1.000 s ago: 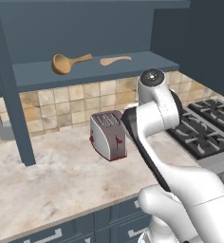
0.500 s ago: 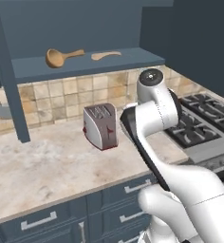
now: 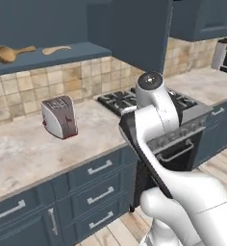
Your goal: Organize the utensils by type. Pick up the wooden spoons from the counter and place them in the open cabinet. Then pick up the metallic utensils from the counter and place them in the open drawer.
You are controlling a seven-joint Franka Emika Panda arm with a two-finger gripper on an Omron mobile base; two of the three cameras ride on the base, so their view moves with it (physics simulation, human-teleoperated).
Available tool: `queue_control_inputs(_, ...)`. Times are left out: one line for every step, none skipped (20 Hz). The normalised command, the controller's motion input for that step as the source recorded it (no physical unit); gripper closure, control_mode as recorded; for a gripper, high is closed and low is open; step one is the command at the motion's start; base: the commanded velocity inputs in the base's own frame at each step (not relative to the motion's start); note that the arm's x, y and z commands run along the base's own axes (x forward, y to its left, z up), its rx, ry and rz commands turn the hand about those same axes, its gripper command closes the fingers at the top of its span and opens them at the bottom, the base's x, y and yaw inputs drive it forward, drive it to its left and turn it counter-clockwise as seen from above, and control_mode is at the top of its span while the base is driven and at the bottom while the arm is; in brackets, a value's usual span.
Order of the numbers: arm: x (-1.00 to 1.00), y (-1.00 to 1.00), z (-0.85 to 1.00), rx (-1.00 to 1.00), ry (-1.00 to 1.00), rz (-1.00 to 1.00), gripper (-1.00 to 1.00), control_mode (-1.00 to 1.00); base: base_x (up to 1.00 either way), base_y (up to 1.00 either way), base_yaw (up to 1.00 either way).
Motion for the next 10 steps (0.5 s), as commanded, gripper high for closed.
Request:
queue_control_inputs(0.00, 0.00, 0.00, 0.00, 0.00, 0.00, -1.00, 1.00, -0.13, 0.00, -0.90)
queue_control_inputs(0.00, 0.00, 0.00, 0.00, 0.00, 0.00, -1.00, 1.00, -0.12, 0.00, -0.90)
queue_control_inputs(0.00, 0.00, 0.00, 0.00, 0.00, 0.00, -1.00, 1.00, -0.12, 0.00, -0.91)
queue_control_inputs(0.00, 0.00, 0.00, 0.00, 0.00, 0.00, -1.00, 1.00, -0.12, 0.00, -0.92)
queue_control_inputs(0.00, 0.00, 0.00, 0.00, 0.00, 0.00, -1.00, 1.00, -0.10, 0.00, -0.95)
queue_control_inputs(0.00, 0.00, 0.00, 0.00, 0.00, 0.00, -1.00, 1.00, -0.09, 0.00, -0.98)
queue_control_inputs(0.00, 0.00, 0.00, 0.00, 0.00, 0.00, -1.00, 1.00, -0.02, 0.00, -1.00)
queue_control_inputs(0.00, 0.00, 0.00, 0.00, 0.00, 0.00, -1.00, 1.00, 0.00, 0.00, -1.00)
queue_control_inputs(0.00, 0.00, 0.00, 0.00, 0.00, 0.00, -1.00, 1.00, 0.00, 0.00, -1.00)
queue_control_inputs(0.00, 0.00, 0.00, 0.00, 0.00, 0.00, -1.00, 1.00, 0.00, 0.00, -1.00)
